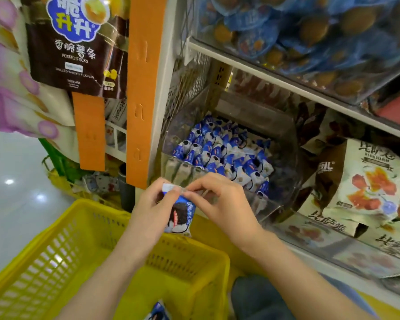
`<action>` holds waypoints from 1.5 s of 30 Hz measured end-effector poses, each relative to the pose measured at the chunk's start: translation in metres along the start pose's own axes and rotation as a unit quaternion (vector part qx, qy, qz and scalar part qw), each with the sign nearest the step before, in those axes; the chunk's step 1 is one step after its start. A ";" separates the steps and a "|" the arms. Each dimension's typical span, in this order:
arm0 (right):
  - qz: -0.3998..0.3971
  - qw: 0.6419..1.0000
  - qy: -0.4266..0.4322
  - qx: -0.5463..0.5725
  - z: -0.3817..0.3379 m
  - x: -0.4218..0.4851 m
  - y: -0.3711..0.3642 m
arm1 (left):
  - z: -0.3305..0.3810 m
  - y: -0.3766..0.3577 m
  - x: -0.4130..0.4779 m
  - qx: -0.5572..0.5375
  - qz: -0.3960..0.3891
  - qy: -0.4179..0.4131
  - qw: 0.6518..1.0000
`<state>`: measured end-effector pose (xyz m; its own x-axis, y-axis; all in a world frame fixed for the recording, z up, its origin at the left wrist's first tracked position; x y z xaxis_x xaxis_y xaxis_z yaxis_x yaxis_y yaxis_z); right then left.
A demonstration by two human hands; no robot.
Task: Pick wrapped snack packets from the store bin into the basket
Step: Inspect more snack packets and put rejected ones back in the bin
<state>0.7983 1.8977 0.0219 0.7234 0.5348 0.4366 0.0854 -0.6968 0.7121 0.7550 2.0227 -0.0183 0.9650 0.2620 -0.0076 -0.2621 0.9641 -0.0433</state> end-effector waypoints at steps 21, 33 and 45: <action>-0.156 0.948 -0.234 0.146 0.011 -0.024 -0.009 | -0.004 0.019 -0.003 -0.045 0.091 -0.025 0.994; -0.143 0.964 -0.191 0.118 0.013 -0.024 -0.012 | -0.011 0.009 -0.010 0.017 0.001 0.013 1.000; -0.071 0.973 -0.156 0.155 0.003 -0.020 -0.016 | -0.003 0.008 -0.012 0.081 0.034 -0.049 0.995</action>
<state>0.7842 1.8966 -0.0002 0.8578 0.4988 0.1239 0.3671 -0.7633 0.5317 0.7412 2.0270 -0.0219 0.9422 0.3220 0.0921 -0.3313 0.9364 0.1154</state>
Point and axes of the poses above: each hand's wrist, its own x-axis towards the middle knuckle, its own y-axis out of the back of the hand, z = x × y, the point moved 3 cm from there along x, towards the middle knuckle
